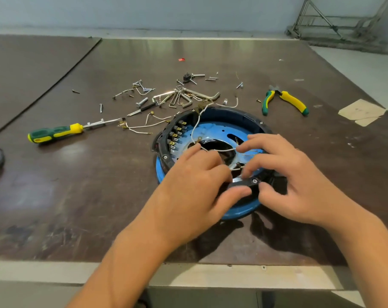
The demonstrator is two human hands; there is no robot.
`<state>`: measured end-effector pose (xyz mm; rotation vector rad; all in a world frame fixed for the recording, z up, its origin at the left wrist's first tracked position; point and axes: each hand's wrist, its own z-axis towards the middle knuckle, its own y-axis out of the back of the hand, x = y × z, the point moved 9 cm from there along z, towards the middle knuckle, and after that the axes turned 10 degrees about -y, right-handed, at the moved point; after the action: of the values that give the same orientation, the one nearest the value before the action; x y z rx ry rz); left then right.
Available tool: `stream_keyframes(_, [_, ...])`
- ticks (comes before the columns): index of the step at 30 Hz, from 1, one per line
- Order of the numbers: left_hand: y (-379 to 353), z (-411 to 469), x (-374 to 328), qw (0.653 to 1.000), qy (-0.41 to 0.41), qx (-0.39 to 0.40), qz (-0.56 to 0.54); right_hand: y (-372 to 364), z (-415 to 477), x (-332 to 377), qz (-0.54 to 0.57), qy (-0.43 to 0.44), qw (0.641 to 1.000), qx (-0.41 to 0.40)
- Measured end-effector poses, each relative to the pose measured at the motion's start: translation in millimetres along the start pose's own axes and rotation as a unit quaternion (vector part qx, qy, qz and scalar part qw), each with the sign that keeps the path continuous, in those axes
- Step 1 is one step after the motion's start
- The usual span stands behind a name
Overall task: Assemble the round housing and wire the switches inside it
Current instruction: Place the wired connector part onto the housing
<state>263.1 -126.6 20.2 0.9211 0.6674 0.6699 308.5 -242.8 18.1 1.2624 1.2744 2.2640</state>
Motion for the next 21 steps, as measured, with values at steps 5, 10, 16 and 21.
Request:
stream_keyframes(5, [31,-14,41,0.998,0.04,-0.049,-0.025,-6,-1,-11,0.028,-0.023,0.999,0.038])
stream_keyframes(10, [32,-34,80,0.994,0.105,0.001,-0.026,-1,-1,-19,0.103,-0.034,0.993,0.054])
stream_keyframes(16, [18,-39,77,0.99,0.072,0.081,-0.094,20,1,-42,0.079,-0.06,0.994,-0.034])
stream_keyframes(21, [15,-31,56,0.996,0.029,0.085,-0.016,40,0,-58,0.032,-0.096,0.987,-0.126])
